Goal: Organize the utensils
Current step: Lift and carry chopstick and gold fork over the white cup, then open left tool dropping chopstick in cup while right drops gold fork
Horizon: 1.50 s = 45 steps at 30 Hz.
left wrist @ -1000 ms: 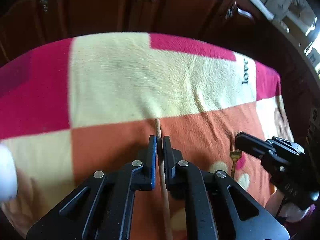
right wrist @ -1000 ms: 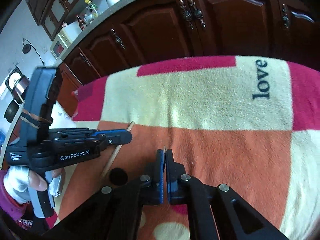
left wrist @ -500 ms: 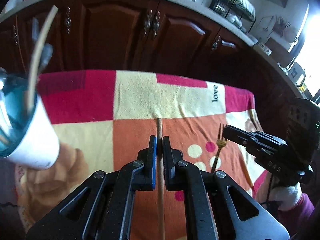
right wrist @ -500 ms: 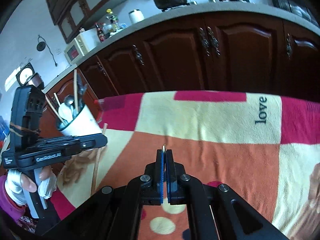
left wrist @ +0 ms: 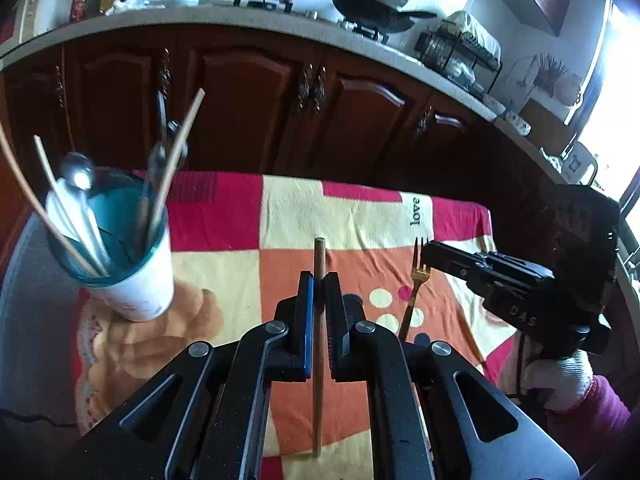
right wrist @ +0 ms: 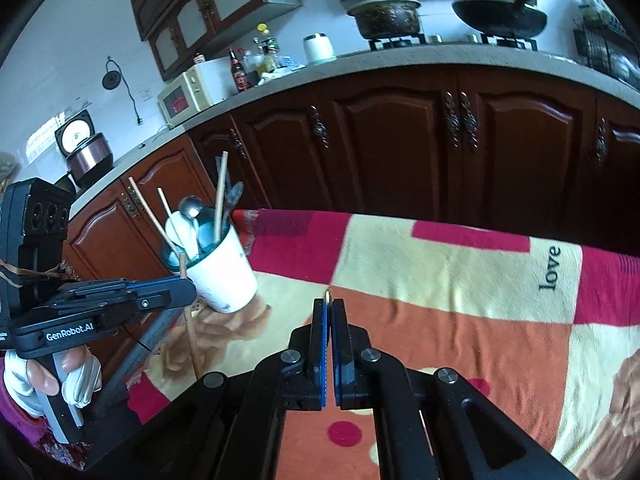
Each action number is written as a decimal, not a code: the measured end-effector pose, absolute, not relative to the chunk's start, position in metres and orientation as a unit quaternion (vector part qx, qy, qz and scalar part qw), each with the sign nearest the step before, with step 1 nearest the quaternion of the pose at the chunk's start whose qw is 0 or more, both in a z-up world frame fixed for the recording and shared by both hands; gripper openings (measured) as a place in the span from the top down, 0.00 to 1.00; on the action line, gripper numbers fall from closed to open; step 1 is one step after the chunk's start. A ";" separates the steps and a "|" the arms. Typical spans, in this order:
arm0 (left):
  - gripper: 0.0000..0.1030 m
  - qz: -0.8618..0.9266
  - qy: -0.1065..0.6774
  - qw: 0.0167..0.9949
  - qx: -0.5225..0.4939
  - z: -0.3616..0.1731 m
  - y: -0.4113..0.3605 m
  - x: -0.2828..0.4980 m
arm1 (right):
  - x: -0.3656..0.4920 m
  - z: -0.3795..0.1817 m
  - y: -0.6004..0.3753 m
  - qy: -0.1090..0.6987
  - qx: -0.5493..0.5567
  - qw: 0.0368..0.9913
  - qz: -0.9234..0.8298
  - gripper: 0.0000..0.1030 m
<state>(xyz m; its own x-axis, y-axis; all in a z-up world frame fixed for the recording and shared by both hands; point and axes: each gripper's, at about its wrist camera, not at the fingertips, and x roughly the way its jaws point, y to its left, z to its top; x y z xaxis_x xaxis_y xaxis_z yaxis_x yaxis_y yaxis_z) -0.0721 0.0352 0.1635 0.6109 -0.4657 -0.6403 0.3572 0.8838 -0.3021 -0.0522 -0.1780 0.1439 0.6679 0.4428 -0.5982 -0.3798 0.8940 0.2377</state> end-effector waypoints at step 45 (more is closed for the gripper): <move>0.96 -0.042 0.260 0.961 -0.089 0.213 0.195 0.019 | 0.047 0.171 0.058 0.230 -0.102 0.947 0.201 0.99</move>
<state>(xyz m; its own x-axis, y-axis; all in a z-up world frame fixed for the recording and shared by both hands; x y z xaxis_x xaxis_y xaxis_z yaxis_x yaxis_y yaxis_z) 0.0190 0.1949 0.2132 0.8616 -0.1276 -0.4912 0.0352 0.9806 -0.1929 0.0470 0.0580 0.1707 0.8138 0.3329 -0.4764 -0.4269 0.8986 -0.1014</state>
